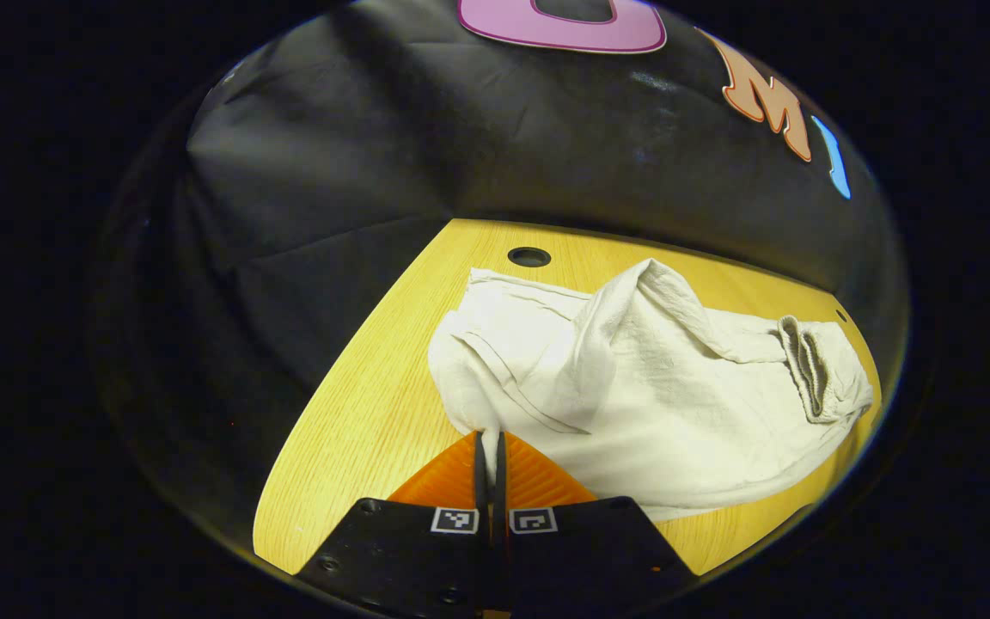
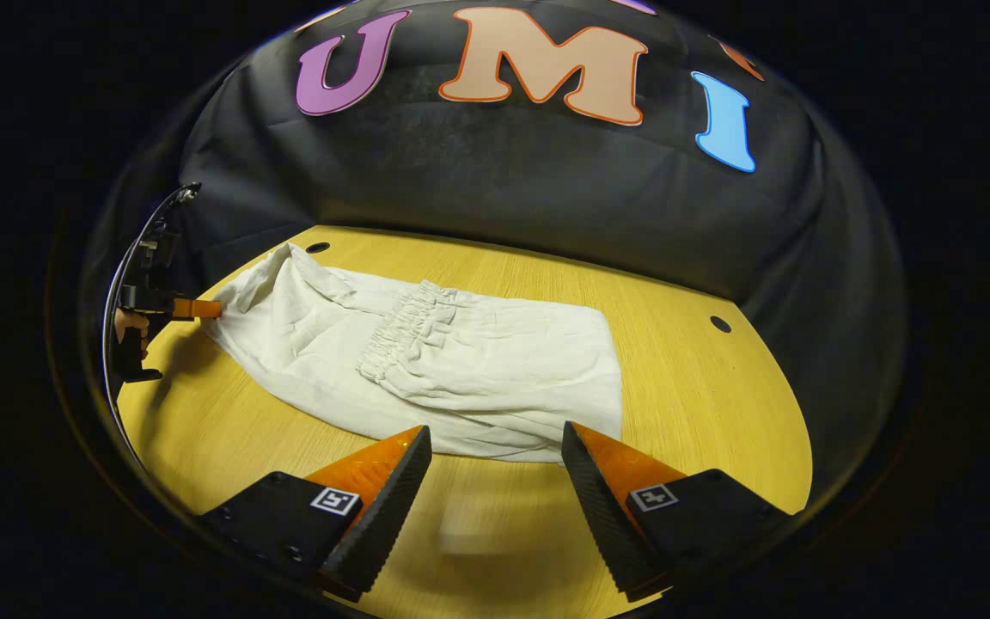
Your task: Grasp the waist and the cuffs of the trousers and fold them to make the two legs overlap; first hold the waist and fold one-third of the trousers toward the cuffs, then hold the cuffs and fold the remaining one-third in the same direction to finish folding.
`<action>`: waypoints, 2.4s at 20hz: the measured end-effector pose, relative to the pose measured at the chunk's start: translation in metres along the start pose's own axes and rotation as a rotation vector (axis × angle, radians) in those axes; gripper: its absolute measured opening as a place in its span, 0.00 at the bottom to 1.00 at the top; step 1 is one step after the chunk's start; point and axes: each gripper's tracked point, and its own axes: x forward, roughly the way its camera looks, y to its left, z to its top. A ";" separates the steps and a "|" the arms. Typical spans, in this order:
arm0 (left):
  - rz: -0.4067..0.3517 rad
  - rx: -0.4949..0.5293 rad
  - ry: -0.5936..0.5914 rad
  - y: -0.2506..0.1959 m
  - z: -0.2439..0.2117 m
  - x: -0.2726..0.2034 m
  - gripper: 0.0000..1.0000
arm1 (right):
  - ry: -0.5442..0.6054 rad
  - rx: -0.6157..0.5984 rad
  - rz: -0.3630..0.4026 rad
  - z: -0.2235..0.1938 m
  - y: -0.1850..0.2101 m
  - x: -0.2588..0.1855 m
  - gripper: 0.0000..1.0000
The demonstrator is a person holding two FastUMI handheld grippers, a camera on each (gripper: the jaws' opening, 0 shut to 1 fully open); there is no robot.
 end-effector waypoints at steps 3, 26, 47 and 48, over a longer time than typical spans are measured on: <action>-0.022 -0.020 -0.054 -0.014 0.019 -0.011 0.00 | -0.007 0.011 -0.003 -0.001 -0.012 -0.003 0.98; -0.370 -0.035 -0.363 -0.262 0.187 -0.100 0.00 | 0.008 0.126 -0.069 -0.076 -0.128 -0.057 0.98; -0.608 0.288 -0.180 -0.490 0.077 -0.098 0.00 | 0.022 0.221 -0.143 -0.124 -0.201 -0.099 0.98; -0.604 0.312 -0.172 -0.491 0.066 -0.096 0.00 | 0.019 0.221 -0.140 -0.124 -0.202 -0.099 0.99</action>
